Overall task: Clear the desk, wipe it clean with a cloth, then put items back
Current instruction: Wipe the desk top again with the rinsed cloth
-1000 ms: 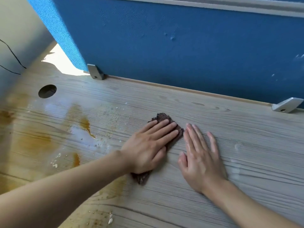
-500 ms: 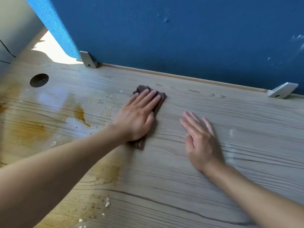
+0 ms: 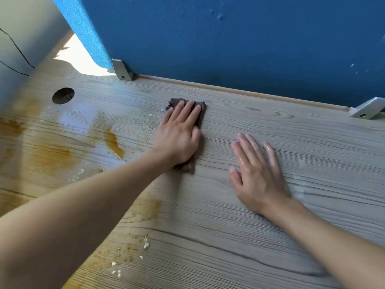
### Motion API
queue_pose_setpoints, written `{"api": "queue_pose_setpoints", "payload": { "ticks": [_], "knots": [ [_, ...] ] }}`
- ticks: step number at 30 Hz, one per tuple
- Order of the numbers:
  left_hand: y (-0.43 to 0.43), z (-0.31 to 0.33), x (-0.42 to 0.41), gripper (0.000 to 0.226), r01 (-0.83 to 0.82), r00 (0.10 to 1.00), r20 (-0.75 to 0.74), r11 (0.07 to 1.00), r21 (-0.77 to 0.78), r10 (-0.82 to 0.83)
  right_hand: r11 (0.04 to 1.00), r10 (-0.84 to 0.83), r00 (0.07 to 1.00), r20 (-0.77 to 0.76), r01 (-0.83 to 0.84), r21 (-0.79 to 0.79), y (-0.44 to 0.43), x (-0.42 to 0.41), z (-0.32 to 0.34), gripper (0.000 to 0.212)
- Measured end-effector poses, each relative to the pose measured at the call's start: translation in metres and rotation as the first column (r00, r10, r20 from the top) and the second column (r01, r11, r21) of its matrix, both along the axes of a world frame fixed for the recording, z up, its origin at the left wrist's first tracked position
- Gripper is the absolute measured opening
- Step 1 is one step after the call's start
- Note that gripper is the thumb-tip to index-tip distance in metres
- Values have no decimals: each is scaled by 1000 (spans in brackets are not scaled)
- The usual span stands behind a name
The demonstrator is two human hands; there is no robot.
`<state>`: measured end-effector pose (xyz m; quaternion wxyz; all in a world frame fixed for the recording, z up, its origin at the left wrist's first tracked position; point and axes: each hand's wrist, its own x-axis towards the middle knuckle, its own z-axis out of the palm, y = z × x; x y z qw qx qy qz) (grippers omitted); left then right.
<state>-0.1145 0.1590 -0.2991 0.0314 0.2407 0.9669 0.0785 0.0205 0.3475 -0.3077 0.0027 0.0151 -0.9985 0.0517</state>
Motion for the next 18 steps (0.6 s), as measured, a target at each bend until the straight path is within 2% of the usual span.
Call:
{"api": "queue_pose_setpoints", "payload": {
  "ticks": [2,3,5,7,9,11,13,15,16,18],
  "knots": [
    [8,-2,1,73,-80,997,-4,997,-16,80,1000,-3,1000,-1,3,13,-1,0,-1,68],
    [8,-2,13,72,-47,999,-22,999,-11,47,1000,-5,1000,-8,5,17,0,-1,-1,68],
    [-1,0,57,68,147,987,-65,989,8,-147,1000,-9,999,-33,9,2,-1,-1,-1,68],
    [-16,1,96,65,386,922,-40,922,12,-385,1000,-9,999,-48,9,1,-2,-2,-1,68],
    [-26,2,92,64,500,865,17,865,29,-501,1000,-7,999,-46,7,5,-2,-2,-1,68],
    [-22,0,59,66,411,911,14,911,29,-411,1000,-8,999,-50,8,13,-2,-3,-1,69],
    [-13,1,20,69,135,991,12,990,28,-135,1000,-6,1000,-29,7,26,-2,-2,0,69],
    [-5,-1,2,71,-75,997,10,997,-8,75,999,-12,1000,-15,13,37,-2,-2,0,69],
    [-2,-1,7,71,-86,996,-3,996,-16,86,999,-12,1000,-10,12,42,-2,-2,0,70],
    [-5,0,41,69,35,998,-47,999,-14,-36,999,-11,1000,-3,12,44,-2,-2,0,70]
  ]
}}
